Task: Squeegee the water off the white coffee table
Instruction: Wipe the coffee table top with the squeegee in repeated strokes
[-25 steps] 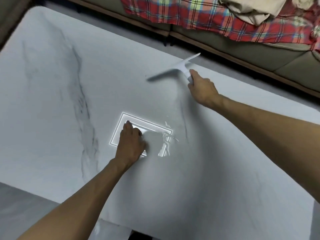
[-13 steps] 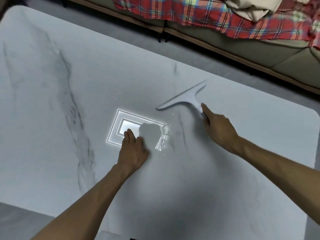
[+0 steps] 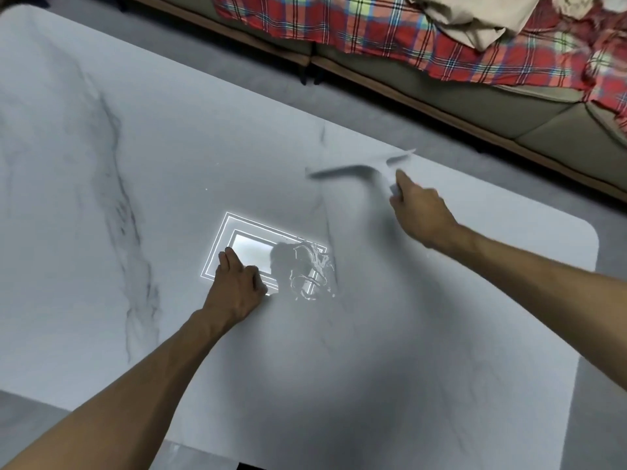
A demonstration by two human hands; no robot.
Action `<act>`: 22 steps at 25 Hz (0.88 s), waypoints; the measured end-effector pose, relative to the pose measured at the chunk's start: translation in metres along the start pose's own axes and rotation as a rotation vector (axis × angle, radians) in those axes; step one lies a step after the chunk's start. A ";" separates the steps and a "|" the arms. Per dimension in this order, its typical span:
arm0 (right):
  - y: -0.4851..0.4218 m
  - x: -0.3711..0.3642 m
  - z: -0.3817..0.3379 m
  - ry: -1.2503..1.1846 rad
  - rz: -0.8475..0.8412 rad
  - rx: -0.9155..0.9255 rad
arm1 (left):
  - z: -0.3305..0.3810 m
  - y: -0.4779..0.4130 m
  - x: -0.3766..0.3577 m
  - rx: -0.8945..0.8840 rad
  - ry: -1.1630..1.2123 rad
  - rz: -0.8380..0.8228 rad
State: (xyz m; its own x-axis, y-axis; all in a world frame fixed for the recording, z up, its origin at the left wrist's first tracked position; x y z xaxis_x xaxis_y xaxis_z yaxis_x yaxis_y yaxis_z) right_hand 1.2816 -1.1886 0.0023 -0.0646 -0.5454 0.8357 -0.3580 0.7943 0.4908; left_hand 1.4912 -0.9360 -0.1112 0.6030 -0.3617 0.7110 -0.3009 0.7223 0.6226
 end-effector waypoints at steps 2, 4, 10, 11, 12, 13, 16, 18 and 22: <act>-0.041 -0.004 -0.019 -0.152 0.023 -0.106 | -0.003 0.000 -0.001 0.052 0.045 -0.040; -0.062 -0.014 -0.031 -0.225 0.046 -0.160 | -0.003 0.001 0.000 0.022 0.069 -0.032; 0.006 -0.046 -0.003 -0.001 0.025 0.046 | 0.001 0.003 0.004 0.023 0.124 -0.082; 0.027 -0.051 0.012 0.040 0.004 0.074 | 0.002 0.002 0.004 0.040 0.118 -0.083; 0.048 -0.055 0.028 0.077 -0.028 0.088 | -0.001 0.001 0.002 0.053 0.117 -0.064; 0.069 -0.058 0.043 0.110 -0.070 0.090 | -0.002 0.002 -0.001 0.062 0.112 -0.063; 0.126 -0.055 0.073 0.189 -0.199 0.062 | -0.003 0.000 -0.003 0.069 0.087 -0.031; 0.141 -0.045 0.075 0.188 -0.238 0.052 | -0.003 0.002 0.000 0.028 0.043 0.055; 0.080 -0.016 0.029 0.016 -0.058 0.057 | 0.002 0.005 0.006 -0.062 0.013 0.089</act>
State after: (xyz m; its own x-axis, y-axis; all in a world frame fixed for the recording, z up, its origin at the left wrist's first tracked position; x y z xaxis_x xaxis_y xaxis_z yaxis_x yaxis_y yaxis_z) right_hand 1.2272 -1.1239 0.0214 -0.0270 -0.5853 0.8104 -0.4135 0.7446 0.5240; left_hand 1.4920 -0.9355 -0.1034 0.5858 -0.2866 0.7580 -0.3082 0.7863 0.5355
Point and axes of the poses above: each hand's wrist, its own y-axis away from the middle knuckle, its own x-axis out of the back of the hand, z = x × y, the point moved 3 cm from there along -y, towards the middle knuckle, and after that the axes turned 1 degree about -x, right-handed, at the moved point
